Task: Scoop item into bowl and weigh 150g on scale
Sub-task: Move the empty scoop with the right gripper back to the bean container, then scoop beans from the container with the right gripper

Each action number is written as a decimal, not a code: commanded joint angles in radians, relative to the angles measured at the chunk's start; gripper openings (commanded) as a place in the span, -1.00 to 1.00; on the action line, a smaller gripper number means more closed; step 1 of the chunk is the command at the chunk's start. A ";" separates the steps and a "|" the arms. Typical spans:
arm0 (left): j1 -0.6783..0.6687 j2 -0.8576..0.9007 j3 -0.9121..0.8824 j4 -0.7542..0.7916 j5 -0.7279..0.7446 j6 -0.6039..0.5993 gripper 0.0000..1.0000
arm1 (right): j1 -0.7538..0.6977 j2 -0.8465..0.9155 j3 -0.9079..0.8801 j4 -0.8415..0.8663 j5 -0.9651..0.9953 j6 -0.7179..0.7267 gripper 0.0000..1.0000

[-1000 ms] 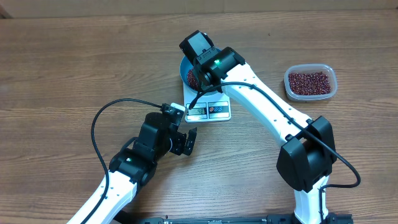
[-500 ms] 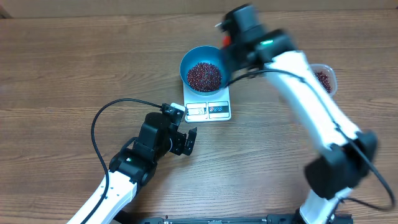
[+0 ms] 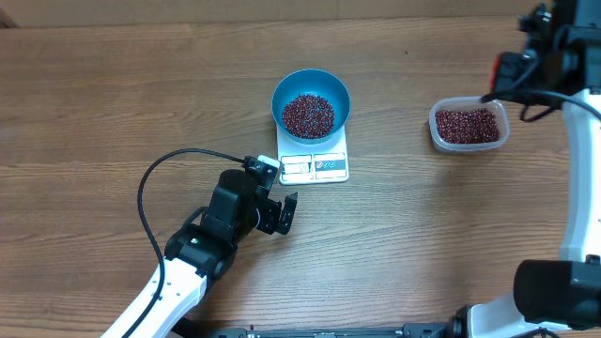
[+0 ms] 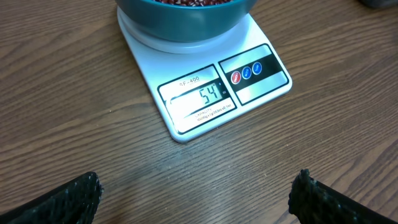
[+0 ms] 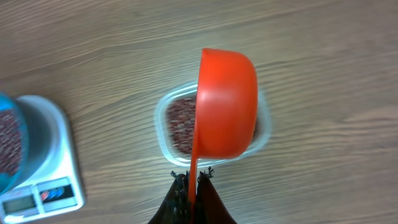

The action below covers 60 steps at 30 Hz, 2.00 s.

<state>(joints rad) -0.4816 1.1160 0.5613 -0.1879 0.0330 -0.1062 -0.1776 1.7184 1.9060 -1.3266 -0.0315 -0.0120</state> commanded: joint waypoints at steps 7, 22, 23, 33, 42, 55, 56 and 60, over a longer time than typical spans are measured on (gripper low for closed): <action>0.004 0.008 -0.004 0.002 -0.007 -0.014 0.99 | -0.053 0.025 -0.214 0.113 -0.012 -0.024 -0.93; 0.004 0.008 -0.004 0.002 -0.007 -0.014 0.99 | -0.053 0.091 -0.453 0.378 -0.024 -0.046 -0.93; 0.004 0.008 -0.004 0.002 -0.007 -0.014 0.99 | -0.053 0.090 -0.469 0.396 -0.025 -0.046 -0.93; 0.004 0.008 -0.004 0.002 -0.007 -0.014 0.99 | -0.053 0.092 -0.603 0.544 -0.100 -0.046 -0.93; 0.004 0.008 -0.004 0.001 -0.007 -0.014 0.99 | -0.053 0.092 -0.643 0.581 -0.272 -0.045 -0.93; 0.004 0.008 -0.004 0.001 -0.007 -0.014 0.99 | -0.056 0.097 -0.643 0.581 -0.375 0.005 -0.93; 0.004 0.008 -0.004 0.001 -0.007 -0.014 0.99 | -0.058 0.100 -0.643 0.580 -0.375 0.008 -0.93; 0.004 0.008 -0.004 0.001 -0.007 -0.014 0.99 | -0.072 0.127 -0.643 0.575 -0.401 0.015 -0.93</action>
<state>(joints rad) -0.4816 1.1164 0.5613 -0.1883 0.0330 -0.1062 -0.2379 1.8126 1.2694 -0.7521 -0.3710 -0.0113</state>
